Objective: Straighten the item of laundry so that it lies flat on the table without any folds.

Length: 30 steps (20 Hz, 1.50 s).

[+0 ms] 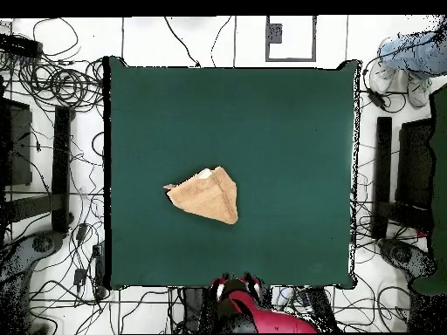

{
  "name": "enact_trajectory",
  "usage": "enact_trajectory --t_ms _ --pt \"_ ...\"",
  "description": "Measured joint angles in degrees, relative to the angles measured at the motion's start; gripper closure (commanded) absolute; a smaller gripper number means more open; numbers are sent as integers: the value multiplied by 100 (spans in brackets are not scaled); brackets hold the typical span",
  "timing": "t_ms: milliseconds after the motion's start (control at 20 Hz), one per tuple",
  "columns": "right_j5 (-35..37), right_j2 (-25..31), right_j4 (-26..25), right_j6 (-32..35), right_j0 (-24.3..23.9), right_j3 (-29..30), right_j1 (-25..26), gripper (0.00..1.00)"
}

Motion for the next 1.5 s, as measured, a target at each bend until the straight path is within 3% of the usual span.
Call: enact_trajectory --t_ms 450,750,1150,1500 --pt "-925 -104 -297 0 299 -548 1630 0" --pt "-1521 -160 -295 0 670 -808 2315 0" --pt "-2120 -162 -286 2 690 -911 2974 0" --pt "-2854 -192 -206 8 694 -732 3146 0"
